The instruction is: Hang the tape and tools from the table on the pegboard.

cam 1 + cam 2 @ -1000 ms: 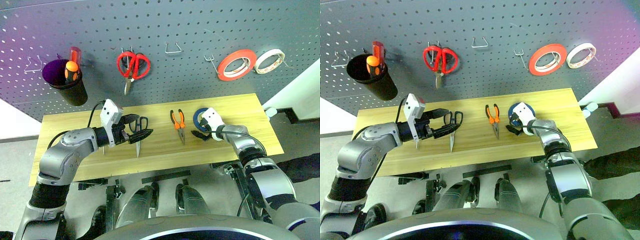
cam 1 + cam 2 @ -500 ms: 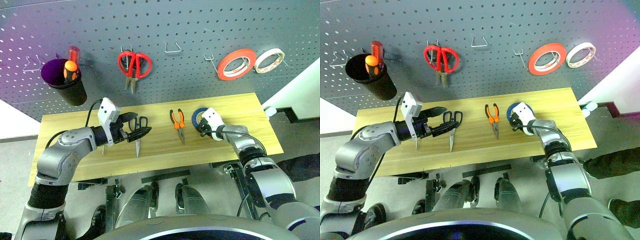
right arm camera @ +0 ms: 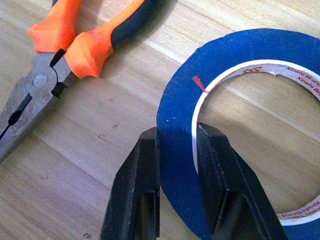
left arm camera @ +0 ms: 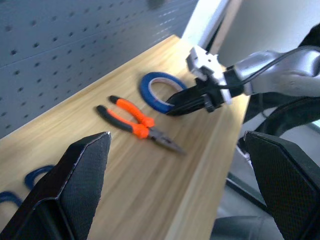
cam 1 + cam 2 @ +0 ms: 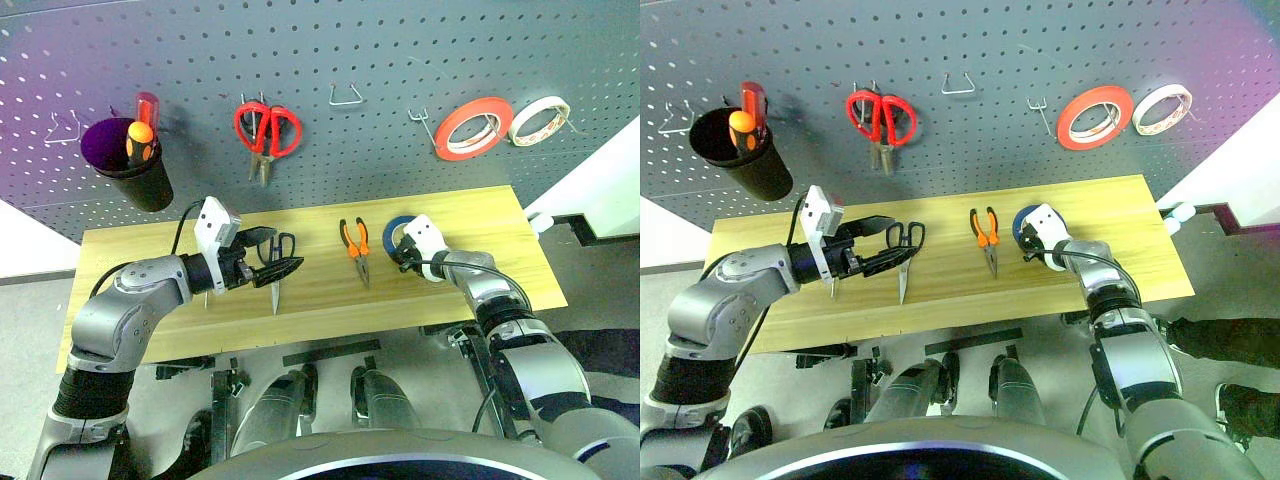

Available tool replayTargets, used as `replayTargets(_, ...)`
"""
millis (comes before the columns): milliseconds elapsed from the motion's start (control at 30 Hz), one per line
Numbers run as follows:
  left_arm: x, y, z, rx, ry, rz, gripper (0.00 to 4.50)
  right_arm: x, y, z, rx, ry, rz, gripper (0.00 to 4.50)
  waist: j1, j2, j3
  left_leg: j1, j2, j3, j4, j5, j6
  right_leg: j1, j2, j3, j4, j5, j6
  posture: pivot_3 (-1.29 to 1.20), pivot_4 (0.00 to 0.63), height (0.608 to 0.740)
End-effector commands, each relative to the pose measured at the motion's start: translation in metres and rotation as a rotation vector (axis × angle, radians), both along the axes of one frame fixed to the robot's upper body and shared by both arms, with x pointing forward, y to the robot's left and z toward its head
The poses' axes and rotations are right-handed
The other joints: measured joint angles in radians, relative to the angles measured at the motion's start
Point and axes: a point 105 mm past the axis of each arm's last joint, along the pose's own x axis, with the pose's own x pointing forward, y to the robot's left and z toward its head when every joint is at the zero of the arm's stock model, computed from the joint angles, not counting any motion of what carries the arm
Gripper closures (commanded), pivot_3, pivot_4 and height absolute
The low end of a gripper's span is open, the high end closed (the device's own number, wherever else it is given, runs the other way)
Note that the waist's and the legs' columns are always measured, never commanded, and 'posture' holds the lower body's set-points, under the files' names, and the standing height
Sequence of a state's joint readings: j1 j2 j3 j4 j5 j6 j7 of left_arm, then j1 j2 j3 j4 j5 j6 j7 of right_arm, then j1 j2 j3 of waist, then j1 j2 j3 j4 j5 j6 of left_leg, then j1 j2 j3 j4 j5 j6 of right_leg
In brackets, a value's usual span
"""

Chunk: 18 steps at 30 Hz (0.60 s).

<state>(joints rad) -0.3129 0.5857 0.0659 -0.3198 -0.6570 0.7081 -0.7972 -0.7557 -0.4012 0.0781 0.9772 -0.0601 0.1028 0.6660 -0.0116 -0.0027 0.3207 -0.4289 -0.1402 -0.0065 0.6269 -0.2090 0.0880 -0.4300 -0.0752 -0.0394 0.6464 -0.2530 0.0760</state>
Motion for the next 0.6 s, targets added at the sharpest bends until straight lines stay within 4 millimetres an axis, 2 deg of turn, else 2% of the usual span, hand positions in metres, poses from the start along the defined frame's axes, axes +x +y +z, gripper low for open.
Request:
replayTargets(33, -0.010, -0.001, 0.018, -0.023, -0.073, -0.051, 0.00, 0.001, -0.016, 0.010, -0.004, -0.037, -0.038, 3.84, 0.000, 0.000, 0.000, 0.000, 0.000, 0.000, 0.000, 0.000, 0.000, 0.000, 0.000, 0.000, 0.000, 0.000, 0.000, -0.02, 0.305, 0.726)
replayTargets(167, -0.015, -0.002, 0.023, -0.019, -0.090, -0.071, 0.00, 0.004, -0.031, 0.019, 0.050, -0.055, -0.118, 3.84, -0.001, 0.000, 0.000, 0.000, 0.000, 0.000, 0.000, 0.001, -0.001, 0.000, 0.000, 0.000, 0.000, 0.000, 0.000, -0.03, 0.289, 0.726)
replayTargets(333, -0.013, -0.003, 0.024, -0.023, -0.101, -0.072, 0.00, 0.005, -0.039, 0.027, 0.104, -0.079, -0.162, 3.84, -0.001, 0.000, 0.000, 0.000, 0.000, 0.000, 0.000, 0.001, -0.002, 0.001, 0.000, -0.001, 0.000, 0.000, 0.000, -0.04, 0.276, 0.726)
replayTargets(600, -0.011, -0.010, 0.028, -0.052, -0.109, -0.107, 0.00, -0.010, -0.054, 0.036, 0.239, -0.098, -0.214, 3.84, 0.000, 0.000, 0.000, 0.000, 0.000, 0.000, 0.001, 0.001, -0.002, 0.002, 0.000, -0.001, 0.000, 0.000, 0.000, -0.08, 0.255, 0.726)
